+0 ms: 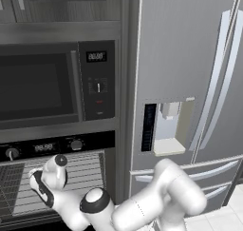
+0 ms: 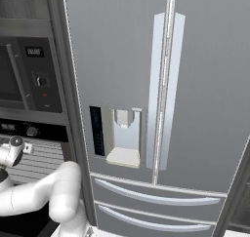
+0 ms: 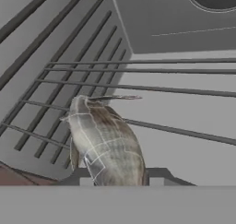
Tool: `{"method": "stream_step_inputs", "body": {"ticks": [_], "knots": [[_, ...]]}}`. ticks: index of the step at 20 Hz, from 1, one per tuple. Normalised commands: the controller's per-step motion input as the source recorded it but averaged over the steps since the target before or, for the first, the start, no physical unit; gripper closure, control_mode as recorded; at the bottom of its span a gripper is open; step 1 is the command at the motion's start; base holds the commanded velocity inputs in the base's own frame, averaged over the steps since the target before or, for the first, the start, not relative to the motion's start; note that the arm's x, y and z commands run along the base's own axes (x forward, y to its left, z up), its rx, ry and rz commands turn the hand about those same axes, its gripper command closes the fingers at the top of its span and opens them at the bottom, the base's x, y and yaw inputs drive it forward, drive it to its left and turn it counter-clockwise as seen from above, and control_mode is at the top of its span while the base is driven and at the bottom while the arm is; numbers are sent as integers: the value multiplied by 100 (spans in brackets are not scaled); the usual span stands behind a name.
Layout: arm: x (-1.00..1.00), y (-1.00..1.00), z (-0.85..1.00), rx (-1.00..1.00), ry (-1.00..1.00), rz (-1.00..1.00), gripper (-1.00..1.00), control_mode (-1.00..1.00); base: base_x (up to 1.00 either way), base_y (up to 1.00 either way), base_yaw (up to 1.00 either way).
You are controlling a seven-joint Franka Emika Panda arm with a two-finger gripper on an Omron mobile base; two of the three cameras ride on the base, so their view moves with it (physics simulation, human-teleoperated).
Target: Take the fish from the oven and place it on the plate on the counter.
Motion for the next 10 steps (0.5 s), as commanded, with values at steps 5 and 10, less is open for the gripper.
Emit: {"method": "stream_step_inputs", "body": {"ticks": [5, 10], "knots": [[-80, -7, 16, 5, -1, 0, 100, -100, 0, 0, 0], [-79, -21, 26, 7, -2, 0, 100, -100, 0, 0, 0]]}}
